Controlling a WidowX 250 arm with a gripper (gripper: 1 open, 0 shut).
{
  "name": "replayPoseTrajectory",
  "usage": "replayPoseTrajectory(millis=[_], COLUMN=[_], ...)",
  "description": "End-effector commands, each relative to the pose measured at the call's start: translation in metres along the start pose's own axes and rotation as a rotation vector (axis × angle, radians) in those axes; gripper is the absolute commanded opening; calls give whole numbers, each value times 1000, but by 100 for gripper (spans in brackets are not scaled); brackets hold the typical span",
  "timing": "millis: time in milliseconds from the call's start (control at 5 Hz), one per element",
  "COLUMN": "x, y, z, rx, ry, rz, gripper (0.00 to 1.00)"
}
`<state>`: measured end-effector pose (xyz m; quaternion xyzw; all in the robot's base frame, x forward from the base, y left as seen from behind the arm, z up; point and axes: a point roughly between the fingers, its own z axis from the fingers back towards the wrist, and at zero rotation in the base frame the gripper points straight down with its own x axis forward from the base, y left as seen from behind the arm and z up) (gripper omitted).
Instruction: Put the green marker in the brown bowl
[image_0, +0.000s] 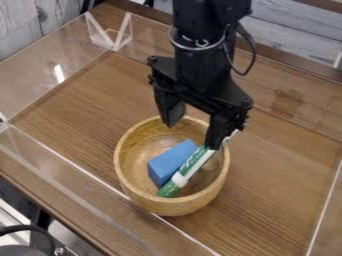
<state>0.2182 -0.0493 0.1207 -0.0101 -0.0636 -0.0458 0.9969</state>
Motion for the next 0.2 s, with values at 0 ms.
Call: replayPoseTrajectory(millis=[0], x=[3], y=[0], z=[4], rx=[-11], ry=[-23], rz=[-2], gripper=[100])
